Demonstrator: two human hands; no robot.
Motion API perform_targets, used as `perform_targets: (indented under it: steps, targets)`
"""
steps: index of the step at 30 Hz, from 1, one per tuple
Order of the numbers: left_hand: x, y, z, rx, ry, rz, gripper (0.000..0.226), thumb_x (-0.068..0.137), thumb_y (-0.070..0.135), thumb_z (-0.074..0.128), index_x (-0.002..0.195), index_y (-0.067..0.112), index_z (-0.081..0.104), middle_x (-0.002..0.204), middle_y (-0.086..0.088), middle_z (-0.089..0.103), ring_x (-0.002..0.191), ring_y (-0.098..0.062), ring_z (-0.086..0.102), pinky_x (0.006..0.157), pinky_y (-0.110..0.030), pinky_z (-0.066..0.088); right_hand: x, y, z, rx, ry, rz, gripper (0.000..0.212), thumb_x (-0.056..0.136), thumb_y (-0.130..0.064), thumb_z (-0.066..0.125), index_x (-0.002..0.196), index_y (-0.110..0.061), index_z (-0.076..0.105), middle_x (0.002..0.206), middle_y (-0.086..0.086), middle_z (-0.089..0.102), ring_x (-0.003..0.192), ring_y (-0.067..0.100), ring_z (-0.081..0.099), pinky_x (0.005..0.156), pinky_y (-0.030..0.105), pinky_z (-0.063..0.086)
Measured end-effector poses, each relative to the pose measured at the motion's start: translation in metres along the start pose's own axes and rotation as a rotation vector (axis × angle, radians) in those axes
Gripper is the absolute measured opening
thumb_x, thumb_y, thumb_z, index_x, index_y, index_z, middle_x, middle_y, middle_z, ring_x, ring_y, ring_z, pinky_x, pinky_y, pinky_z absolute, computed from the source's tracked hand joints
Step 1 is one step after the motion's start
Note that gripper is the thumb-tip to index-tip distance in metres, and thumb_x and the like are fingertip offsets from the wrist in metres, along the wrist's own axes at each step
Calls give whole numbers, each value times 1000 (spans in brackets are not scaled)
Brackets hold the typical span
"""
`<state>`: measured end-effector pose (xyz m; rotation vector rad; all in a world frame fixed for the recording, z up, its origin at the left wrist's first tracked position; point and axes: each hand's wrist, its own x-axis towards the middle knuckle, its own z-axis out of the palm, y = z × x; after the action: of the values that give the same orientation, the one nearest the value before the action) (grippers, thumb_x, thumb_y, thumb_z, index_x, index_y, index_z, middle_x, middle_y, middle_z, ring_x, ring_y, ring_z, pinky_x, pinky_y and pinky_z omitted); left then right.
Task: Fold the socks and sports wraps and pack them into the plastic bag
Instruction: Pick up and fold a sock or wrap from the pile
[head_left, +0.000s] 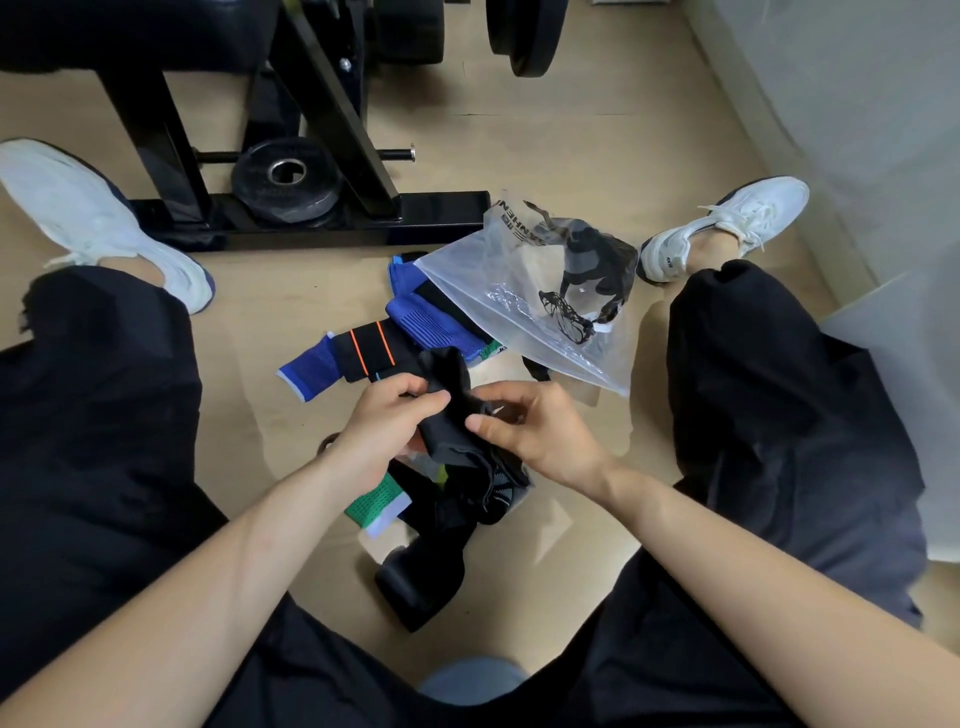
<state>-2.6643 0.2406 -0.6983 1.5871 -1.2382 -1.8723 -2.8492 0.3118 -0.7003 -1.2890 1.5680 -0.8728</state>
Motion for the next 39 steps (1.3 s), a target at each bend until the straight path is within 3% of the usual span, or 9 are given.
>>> perform_targets:
  steps: [5, 11, 17, 21, 25, 29, 32, 35, 39]
  targets:
    - [-5, 5, 6, -111, 12, -13, 18, 95, 14, 69, 105, -1, 67, 94, -17, 72, 84, -25, 72, 71, -41, 62, -3, -4, 8, -225, -70, -114, 71, 66, -39, 90, 128, -20, 62, 111, -5, 61, 98, 9, 61, 92, 35, 52]
    - [-17, 13, 12, -267, -40, -7, 15, 98, 11, 64, 106, -1, 65, 96, -17, 73, 86, -25, 74, 65, -28, 59, -3, -8, 9, -282, 21, -183, 81, 59, -49, 88, 128, -18, 60, 113, -4, 61, 103, 7, 58, 93, 21, 46]
    - [-25, 21, 7, -290, -90, -35, 16, 100, 16, 61, 110, 6, 67, 102, -16, 76, 92, -33, 76, 75, -34, 62, 2, -7, -5, -189, 67, -180, 34, 77, -15, 82, 109, -16, 70, 89, -20, 63, 80, 1, 61, 76, 14, 46]
    - [-22, 23, -3, 65, 103, 224, 11, 94, 14, 68, 104, 17, 72, 97, -5, 74, 79, -18, 73, 62, -27, 58, 5, -4, -22, -39, -28, -78, 23, 81, -5, 77, 101, -12, 69, 85, 2, 69, 75, 8, 60, 75, 25, 50]
    - [-6, 15, -26, 620, 75, 610, 46, 75, 39, 78, 119, 37, 64, 123, 17, 59, 113, -6, 53, 92, -21, 44, 3, -3, -31, 55, -183, -37, 23, 84, 6, 71, 104, -6, 67, 86, -1, 67, 75, 6, 59, 70, 19, 49]
    - [3, 12, -31, 903, -141, 616, 83, 65, 65, 71, 142, 40, 50, 145, 23, 46, 137, -5, 32, 111, -29, 30, 2, -4, -39, 77, -259, -22, 24, 85, 8, 70, 108, 0, 67, 86, -2, 66, 71, 3, 58, 66, 15, 44]
    - [5, 6, -27, 877, -130, 508, 51, 72, 54, 81, 118, 37, 64, 117, 22, 63, 110, 2, 56, 93, -20, 41, 3, -5, -44, 77, -233, -34, 23, 86, 6, 70, 106, -4, 67, 87, -4, 67, 76, 5, 60, 70, 21, 47]
    - [7, 5, -23, 617, -101, 395, 17, 83, 28, 82, 93, 25, 69, 92, 13, 73, 85, 4, 64, 77, -16, 44, 6, -1, -46, 62, -122, -71, 23, 87, 1, 71, 107, -9, 67, 95, 13, 68, 83, 19, 61, 81, 44, 52]
    - [6, 8, -23, 269, -130, 248, 10, 87, 13, 77, 95, 12, 73, 87, 5, 76, 80, -3, 67, 75, -21, 50, 8, 3, -44, 27, -4, -116, 33, 87, -3, 68, 117, -13, 60, 105, 17, 64, 93, 35, 61, 88, 50, 51]
